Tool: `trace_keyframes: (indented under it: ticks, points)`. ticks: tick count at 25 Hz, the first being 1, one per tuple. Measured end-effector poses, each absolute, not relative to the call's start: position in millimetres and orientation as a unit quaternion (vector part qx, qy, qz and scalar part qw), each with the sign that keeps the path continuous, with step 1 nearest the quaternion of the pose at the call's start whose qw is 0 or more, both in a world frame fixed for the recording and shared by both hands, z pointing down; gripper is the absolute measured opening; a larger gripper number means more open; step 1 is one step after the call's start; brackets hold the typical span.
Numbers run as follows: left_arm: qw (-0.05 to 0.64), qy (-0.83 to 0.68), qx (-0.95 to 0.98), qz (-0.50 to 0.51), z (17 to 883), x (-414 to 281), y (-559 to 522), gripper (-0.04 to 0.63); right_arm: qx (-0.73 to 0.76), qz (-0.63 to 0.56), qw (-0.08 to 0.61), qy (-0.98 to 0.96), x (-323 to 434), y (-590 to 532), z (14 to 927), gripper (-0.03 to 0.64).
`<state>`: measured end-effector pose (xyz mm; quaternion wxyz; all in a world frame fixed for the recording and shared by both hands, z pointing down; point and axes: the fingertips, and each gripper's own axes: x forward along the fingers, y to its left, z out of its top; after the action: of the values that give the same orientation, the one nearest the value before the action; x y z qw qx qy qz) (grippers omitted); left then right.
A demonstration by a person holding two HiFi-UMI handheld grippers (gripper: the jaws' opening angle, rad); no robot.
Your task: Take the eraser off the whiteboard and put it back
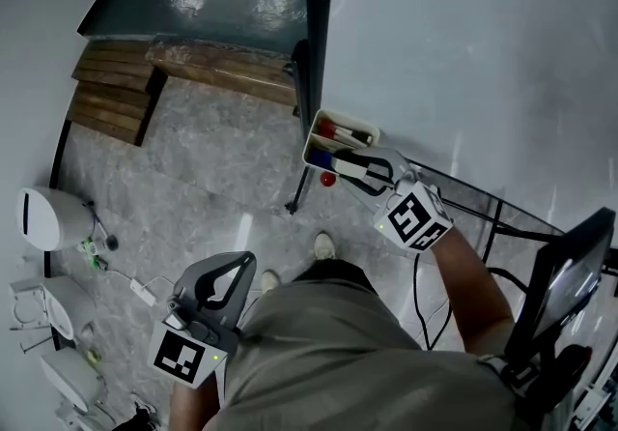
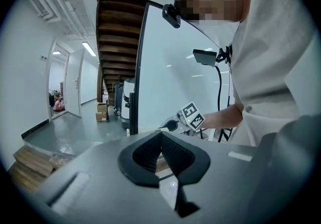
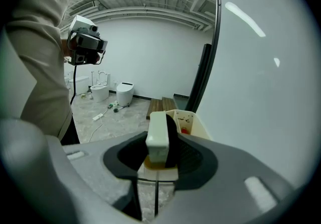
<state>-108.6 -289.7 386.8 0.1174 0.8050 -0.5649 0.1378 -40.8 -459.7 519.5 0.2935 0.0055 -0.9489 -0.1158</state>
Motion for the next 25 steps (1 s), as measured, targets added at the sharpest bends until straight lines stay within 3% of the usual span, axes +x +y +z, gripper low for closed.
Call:
trace_keyframes:
  ticks: [25]
  points:
    - [0.102, -0.563, 0.809, 0.136, 378, -114, -269, 0.006, 0.023, -0.135, 0.286, -0.948, -40, -457, 522, 0.170]
